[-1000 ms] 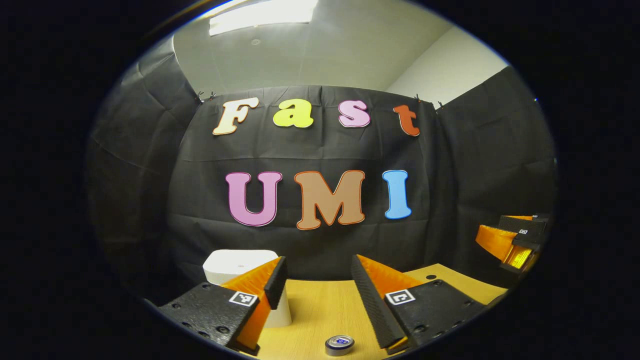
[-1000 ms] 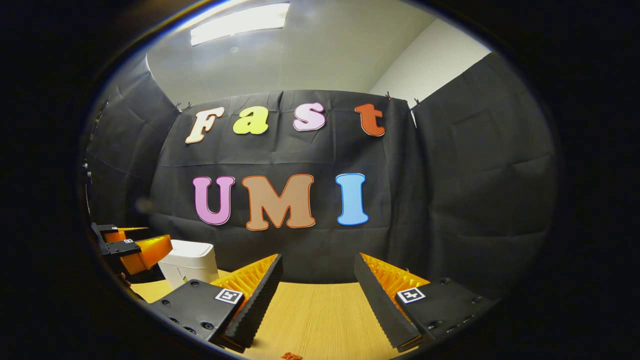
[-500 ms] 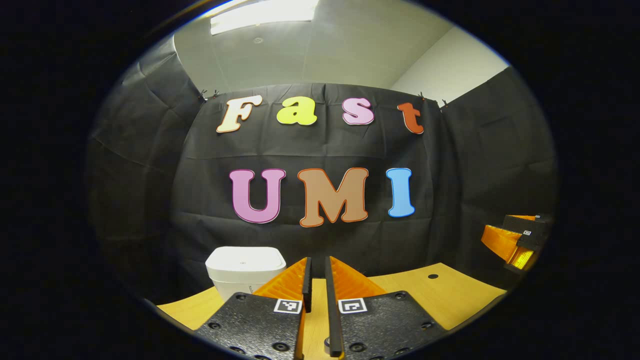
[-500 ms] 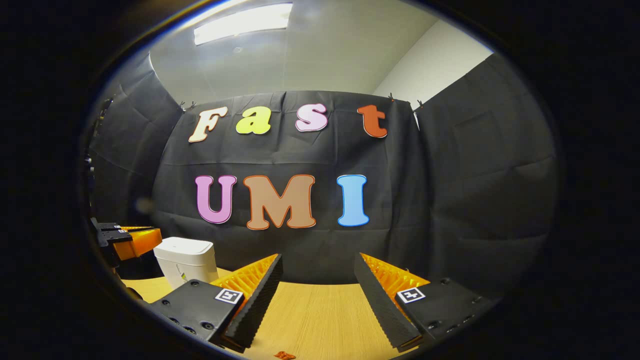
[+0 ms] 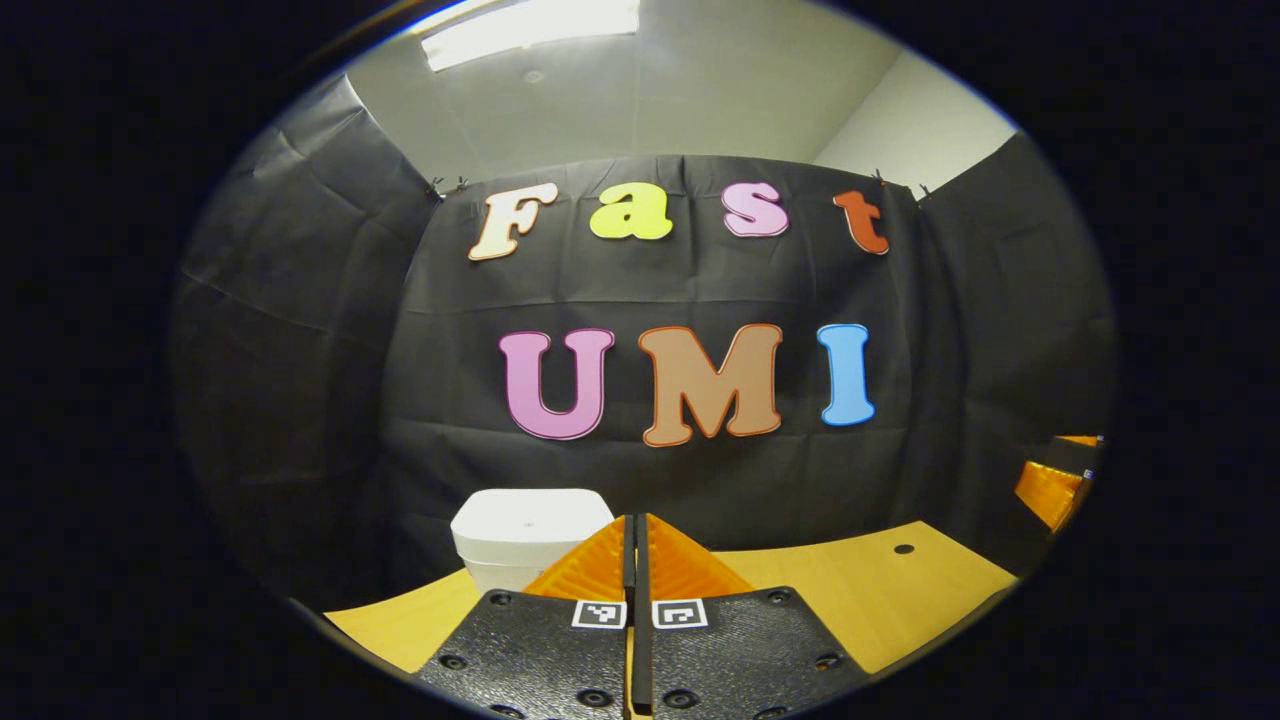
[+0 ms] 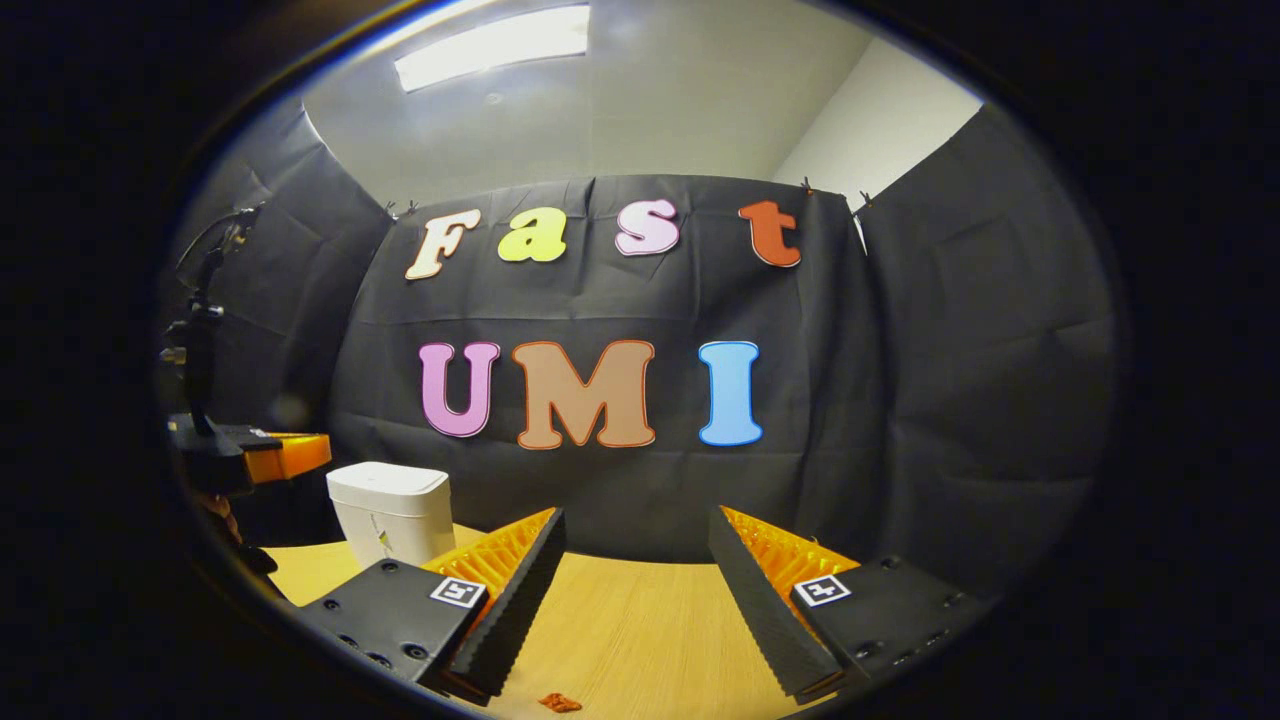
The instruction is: Press the lid of the desktop garbage bin to open it, pick up the crumpled paper on the desktop and throw it into the bin, then pick up the pop can on the desktop and drop it into the bin, and finally close the garbage bin lid.
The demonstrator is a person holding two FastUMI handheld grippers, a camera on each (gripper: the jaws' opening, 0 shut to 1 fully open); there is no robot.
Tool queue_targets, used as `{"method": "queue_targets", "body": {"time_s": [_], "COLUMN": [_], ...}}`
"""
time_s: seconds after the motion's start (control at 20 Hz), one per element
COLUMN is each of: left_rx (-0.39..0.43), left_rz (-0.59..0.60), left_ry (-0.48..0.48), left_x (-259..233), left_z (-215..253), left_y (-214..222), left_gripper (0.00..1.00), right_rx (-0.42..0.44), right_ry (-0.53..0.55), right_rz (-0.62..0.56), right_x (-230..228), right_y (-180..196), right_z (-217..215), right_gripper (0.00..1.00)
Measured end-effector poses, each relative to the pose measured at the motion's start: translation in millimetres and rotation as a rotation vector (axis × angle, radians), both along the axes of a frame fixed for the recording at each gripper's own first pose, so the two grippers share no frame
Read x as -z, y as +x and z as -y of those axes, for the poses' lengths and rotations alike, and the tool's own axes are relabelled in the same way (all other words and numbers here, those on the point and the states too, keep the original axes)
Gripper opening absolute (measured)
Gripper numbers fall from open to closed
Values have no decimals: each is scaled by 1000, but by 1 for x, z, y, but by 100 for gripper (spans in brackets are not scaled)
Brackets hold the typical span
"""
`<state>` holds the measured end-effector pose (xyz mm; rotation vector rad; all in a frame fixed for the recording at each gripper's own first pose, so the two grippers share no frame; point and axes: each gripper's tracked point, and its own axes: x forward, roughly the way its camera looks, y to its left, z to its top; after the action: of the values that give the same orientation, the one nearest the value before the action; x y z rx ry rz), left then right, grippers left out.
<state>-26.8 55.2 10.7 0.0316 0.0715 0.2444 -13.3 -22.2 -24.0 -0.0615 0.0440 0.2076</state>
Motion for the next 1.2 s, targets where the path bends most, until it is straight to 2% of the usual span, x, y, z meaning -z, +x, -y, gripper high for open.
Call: {"method": "queue_targets", "body": {"time_s": [0.15, 0.3, 0.45, 0.7, 1.0, 1.05, 1.15, 1.2], "left_rx": [-34, -25, -28, -38, -62, -66, -83, -84], "left_rz": [-23, -47, -109, -177, -278, -323, -248, -259], "left_ry": [-49, -70, -70, -120, -167, -189, -172, -154], "left_x": [2, 5, 24, 65, 119, 132, 123, 130], "left_z": [-35, -65, -93, -123, -144, -143, -146, -146], "left_y": [20, 46, 70, 100, 108, 104, 105, 110], "left_gripper": [0, 0, 0, 0, 0, 0, 0, 0], "right_rx": [25, 59, 90, 123, 135, 132, 127, 126], "right_ry": [-10, -1, -10, -40, -80, -87, -93, -92], "right_rz": [1, -8, -26, -55, -88, -92, -99, -103], "right_x": [2, 5, 11, 23, 34, 35, 38, 40], "right_y": [7, 12, 18, 24, 27, 27, 29, 31], "right_z": [-1, -7, -16, -29, -40, -41, -44, -44], "right_gripper": [96, 96, 96, 96, 96, 96, 96, 96]}}
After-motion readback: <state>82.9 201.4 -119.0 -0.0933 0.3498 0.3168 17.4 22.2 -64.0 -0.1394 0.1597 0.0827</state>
